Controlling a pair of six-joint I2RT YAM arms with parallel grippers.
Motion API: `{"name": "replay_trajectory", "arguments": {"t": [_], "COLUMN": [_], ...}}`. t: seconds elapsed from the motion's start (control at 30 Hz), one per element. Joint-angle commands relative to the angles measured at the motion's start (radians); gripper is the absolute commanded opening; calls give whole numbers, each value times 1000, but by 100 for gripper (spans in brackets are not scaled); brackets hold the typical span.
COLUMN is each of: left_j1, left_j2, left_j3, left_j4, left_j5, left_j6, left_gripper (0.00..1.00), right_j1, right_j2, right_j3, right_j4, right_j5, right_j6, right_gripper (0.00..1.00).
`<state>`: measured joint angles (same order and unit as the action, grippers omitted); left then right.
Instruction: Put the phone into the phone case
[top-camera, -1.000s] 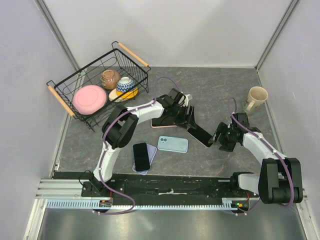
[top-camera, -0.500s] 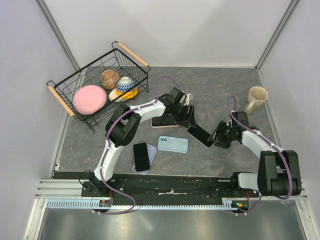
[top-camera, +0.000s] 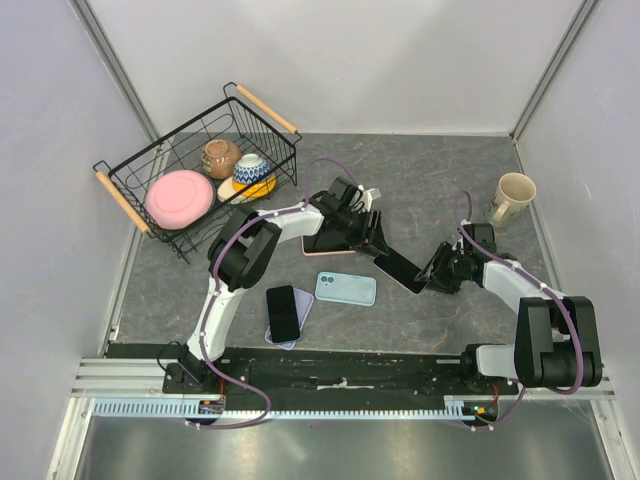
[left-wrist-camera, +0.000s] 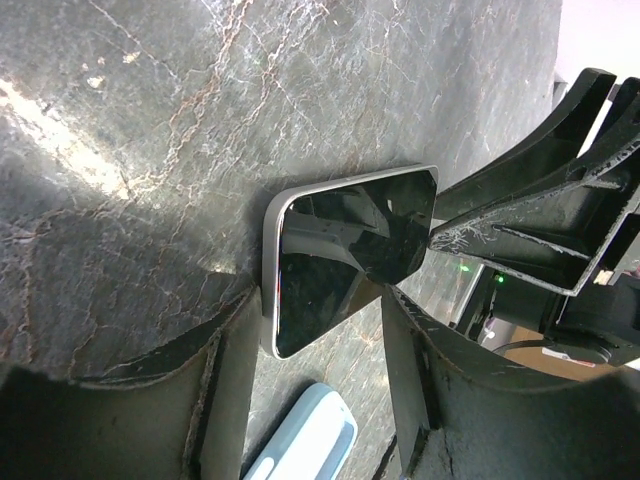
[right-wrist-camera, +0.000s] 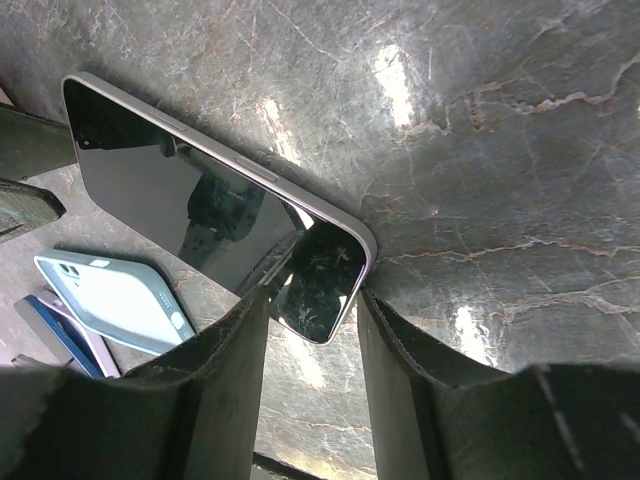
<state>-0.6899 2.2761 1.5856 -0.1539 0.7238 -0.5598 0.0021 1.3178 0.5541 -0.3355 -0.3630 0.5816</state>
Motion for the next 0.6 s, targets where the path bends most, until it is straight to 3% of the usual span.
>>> {"name": "replay_trajectory", "arguments": {"t": [0.0,0.23,0.37,0.57], "left_j1": [-17,-26,-39,-42], "left_j2": [-26,-35,-47,-52], "left_j3": [-29,-41,-72,-98], "left_j4": [106,135,236,321], "left_j5": [150,192,210,233], "left_j6": [-63,-72,-121,-183], "left_gripper": [56,55,53,40], "right_j1": [3,3,3,3], "right_j2": [14,5,-9,-20], "right_j3": [-25,-26,-33,-37], "right_j4": [81,98,108,112], "right_j5": [-16,-34,-47,-51], "right_j6": [21,29,35,35], "right_gripper": [47,46,45,45]}}
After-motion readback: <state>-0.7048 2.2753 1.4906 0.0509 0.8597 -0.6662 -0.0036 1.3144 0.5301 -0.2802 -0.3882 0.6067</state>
